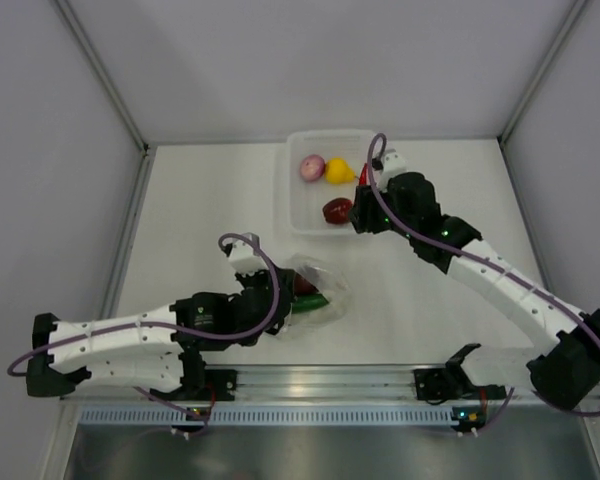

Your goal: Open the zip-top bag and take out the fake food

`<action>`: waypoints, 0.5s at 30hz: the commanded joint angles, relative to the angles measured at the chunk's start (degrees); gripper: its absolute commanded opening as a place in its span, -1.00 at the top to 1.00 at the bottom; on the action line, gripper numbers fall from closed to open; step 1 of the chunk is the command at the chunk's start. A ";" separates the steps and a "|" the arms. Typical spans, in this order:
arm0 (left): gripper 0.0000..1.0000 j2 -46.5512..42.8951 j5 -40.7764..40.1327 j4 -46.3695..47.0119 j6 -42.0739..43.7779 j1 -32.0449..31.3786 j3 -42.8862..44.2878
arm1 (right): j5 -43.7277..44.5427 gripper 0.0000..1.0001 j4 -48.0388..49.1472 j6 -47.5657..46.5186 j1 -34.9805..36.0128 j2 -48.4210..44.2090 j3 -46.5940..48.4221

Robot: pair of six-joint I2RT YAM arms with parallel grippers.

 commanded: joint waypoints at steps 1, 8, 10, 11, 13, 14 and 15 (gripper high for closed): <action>1.00 0.65 -3.98 0.35 -0.59 0.08 4.29 | -4.05 -0.02 2.82 1.84 3.92 -6.05 -3.54; 1.00 4.69 -4.70 0.35 0.63 0.08 9.65 | -9.50 0.14 7.47 6.05 12.44 -14.41 -11.37; 1.00 6.27 -4.61 0.44 0.46 0.08 10.97 | -9.50 0.28 7.91 7.11 14.03 -16.08 -12.78; 1.00 6.89 -4.52 0.44 0.29 -0.01 11.41 | -9.50 0.36 8.17 7.99 15.86 -16.61 -13.04; 1.00 8.38 -4.34 0.44 -0.41 -0.01 12.47 | -7.67 0.45 8.44 8.70 18.07 -17.84 -13.74; 1.00 9.08 -4.17 0.44 -0.68 -0.01 12.73 | -6.44 0.47 8.61 9.13 20.51 -18.19 -14.01; 1.00 9.70 -4.17 0.44 -1.12 -0.01 13.52 | -5.21 0.49 8.53 9.14 21.76 -18.63 -14.27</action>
